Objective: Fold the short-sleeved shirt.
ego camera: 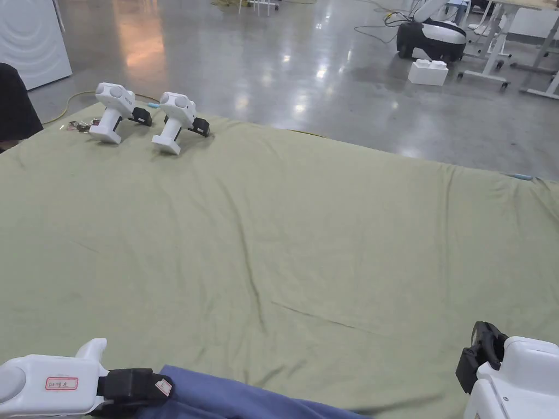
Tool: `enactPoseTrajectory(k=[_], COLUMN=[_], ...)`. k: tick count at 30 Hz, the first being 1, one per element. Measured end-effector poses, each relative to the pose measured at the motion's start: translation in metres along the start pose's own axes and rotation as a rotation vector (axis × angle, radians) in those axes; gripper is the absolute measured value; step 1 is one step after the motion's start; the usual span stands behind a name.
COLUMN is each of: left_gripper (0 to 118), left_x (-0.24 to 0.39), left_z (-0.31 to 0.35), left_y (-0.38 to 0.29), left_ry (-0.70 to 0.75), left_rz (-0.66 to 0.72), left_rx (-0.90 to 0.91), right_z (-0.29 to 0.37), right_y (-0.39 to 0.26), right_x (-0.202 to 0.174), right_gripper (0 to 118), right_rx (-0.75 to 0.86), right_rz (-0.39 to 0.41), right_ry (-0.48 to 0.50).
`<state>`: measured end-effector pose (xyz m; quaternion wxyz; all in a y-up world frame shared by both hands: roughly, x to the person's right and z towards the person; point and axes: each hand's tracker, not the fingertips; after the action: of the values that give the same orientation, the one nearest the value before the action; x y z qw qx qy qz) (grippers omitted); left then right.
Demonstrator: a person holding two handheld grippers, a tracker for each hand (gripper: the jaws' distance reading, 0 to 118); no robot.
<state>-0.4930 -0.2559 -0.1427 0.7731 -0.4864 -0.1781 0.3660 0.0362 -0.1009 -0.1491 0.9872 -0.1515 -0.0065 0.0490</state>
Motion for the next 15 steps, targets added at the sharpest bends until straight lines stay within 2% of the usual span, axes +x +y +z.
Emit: enactPoseTrajectory(k=[1,4,6,8,10,13,15], left_gripper=[77,77,75,63,38,32,22], left_x=[-0.017,-0.024,-0.023,-0.020,-0.005,0.010,0.015], left_z=[0.001,-0.003,-0.005,-0.012,-0.024,-0.034,-0.035], left_y=[0.011,0.016,0.017,0.015,0.002,-0.009,-0.009], left_ry=[-0.013,-0.071,-0.104,-0.122,-0.102,-0.119,-0.087], left_rz=[-0.004,0.110,0.131,0.111,0.075,0.052,0.059], left_rx=[0.015,-0.007,-0.009,-0.030,-0.090,-0.101,-0.093], right_z=[0.000,0.001,0.000,0.000,-0.001,-0.001,0.000], right_y=[0.000,-0.002,-0.002,-0.004,-0.005,-0.006,-0.006], right_x=[-0.001,-0.002,-0.004,-0.005,-0.006,-0.008,-0.008], right_gripper=[6,6,6,6,6,6,6], right_rx=[-0.002,-0.005,-0.008,-0.014,-0.019,-0.025,-0.028], right_rz=[0.001,-0.001,-0.005,-0.010,-0.008,0.002,0.006], right_ry=[0.001,0.005,0.008,0.014,0.020,0.024,0.029])
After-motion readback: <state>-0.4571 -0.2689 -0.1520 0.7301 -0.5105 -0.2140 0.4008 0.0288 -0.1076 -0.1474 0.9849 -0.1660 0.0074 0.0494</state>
